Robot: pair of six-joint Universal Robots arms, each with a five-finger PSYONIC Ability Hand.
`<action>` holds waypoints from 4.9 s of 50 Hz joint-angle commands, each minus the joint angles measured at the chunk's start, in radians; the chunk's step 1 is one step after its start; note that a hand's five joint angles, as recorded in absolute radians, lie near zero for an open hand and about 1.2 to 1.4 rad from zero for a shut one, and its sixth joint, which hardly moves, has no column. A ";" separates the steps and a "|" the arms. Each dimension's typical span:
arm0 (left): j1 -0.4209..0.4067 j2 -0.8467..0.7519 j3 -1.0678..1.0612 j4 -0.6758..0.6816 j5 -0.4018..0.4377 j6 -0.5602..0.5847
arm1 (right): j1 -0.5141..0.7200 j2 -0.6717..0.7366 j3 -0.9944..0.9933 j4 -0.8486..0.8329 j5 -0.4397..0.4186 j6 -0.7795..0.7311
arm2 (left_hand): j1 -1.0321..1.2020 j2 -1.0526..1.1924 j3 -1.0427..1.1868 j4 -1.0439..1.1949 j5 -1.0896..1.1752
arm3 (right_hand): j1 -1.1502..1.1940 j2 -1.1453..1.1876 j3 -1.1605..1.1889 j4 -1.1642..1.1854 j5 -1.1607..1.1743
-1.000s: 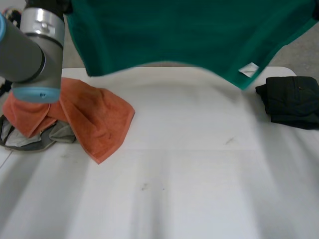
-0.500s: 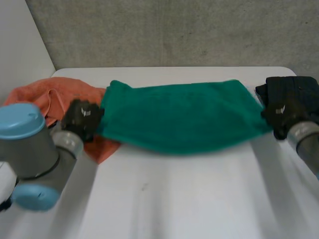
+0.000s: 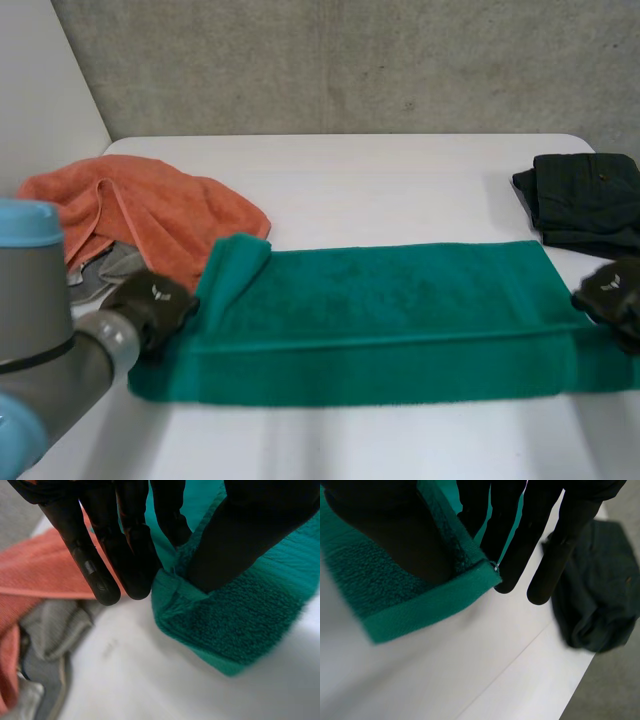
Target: Fold the laundry.
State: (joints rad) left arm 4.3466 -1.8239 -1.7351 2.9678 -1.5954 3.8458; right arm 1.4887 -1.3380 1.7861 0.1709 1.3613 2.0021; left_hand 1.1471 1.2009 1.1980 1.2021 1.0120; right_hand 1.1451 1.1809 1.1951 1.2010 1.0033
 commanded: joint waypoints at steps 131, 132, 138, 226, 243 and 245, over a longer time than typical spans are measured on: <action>-0.002 -0.114 0.060 0.453 0.028 -0.196 | -0.024 0.212 -0.042 -0.355 -0.137 0.345 | -0.973 -1.026 -1.023 -1.028 -1.012 | -0.717 -0.753 -0.767 -0.773 -0.750; -0.004 -0.117 0.059 0.455 0.028 -0.196 | -0.024 0.220 -0.045 -0.363 -0.136 0.343 | -0.973 -1.026 -1.023 -1.028 -1.012 | -0.702 -0.738 -0.752 -0.758 -0.735; -0.004 -0.120 0.052 0.455 0.028 -0.196 | -0.036 0.266 -0.068 -0.369 -0.126 0.337 | -0.973 -1.026 -1.023 -1.028 -1.012 | 0.251 0.215 0.201 0.195 0.218; -0.464 -0.543 0.511 0.530 0.025 -0.247 | 0.355 0.108 0.162 -0.528 -0.077 0.500 | -0.972 -1.026 -1.023 -1.027 -1.011 | -0.952 -0.987 -1.002 -1.008 -0.984; -0.288 -0.620 0.583 0.522 -0.230 -0.151 | 0.389 0.115 0.154 -0.544 -0.051 0.489 | -0.939 -0.993 -0.990 -0.994 -0.979 | -0.638 -0.673 -0.688 -0.693 -0.670; -0.274 -0.562 0.543 0.517 -0.278 -0.131 | 0.387 0.117 0.151 -0.544 -0.048 0.489 | -0.957 -1.011 -1.008 -1.012 -0.996 | -0.629 -0.664 -0.679 -0.684 -0.661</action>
State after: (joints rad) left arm 4.0238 -2.4618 -1.1385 3.4912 -1.7249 3.6488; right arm 1.8809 -1.2241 1.9436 -0.3725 1.3083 2.4994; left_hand 0.1918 0.2067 0.2138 0.2039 0.0495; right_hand 0.4070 0.3823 0.4050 0.4073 0.2426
